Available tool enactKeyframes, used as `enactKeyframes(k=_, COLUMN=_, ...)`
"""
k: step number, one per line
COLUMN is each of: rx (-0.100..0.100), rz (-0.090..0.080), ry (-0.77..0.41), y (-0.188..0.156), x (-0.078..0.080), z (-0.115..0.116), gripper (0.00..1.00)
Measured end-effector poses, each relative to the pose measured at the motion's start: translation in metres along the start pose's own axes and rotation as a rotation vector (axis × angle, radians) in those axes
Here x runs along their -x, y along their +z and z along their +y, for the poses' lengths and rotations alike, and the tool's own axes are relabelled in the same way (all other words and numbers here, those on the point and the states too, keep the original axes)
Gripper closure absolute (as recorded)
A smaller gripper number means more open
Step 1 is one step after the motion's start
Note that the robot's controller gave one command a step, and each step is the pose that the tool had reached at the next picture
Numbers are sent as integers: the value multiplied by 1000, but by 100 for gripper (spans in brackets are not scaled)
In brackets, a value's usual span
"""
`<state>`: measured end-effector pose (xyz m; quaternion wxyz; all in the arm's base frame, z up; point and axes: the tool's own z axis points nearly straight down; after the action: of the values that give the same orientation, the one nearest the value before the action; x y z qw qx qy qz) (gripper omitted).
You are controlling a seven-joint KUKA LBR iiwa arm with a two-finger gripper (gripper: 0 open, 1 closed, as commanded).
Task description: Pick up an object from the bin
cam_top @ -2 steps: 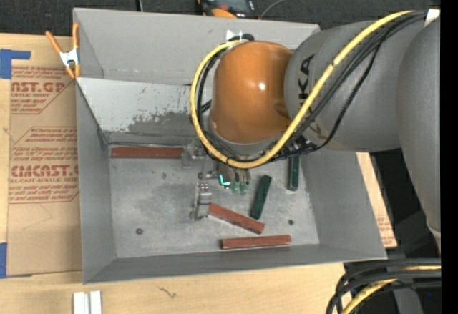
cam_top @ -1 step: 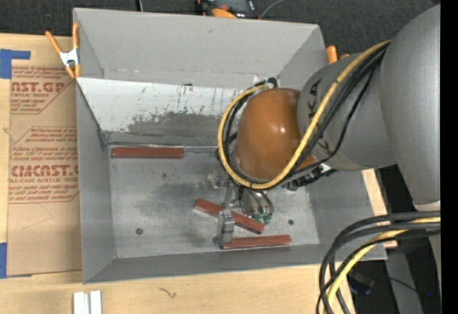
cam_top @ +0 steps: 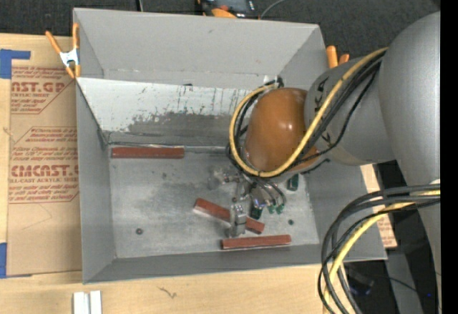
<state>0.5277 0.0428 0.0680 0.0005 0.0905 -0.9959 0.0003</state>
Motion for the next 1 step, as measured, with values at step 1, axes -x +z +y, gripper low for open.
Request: enactKeyframes(k=1, rx=2, rz=-1, ry=-1, y=-2, x=0, z=2, gripper=100)
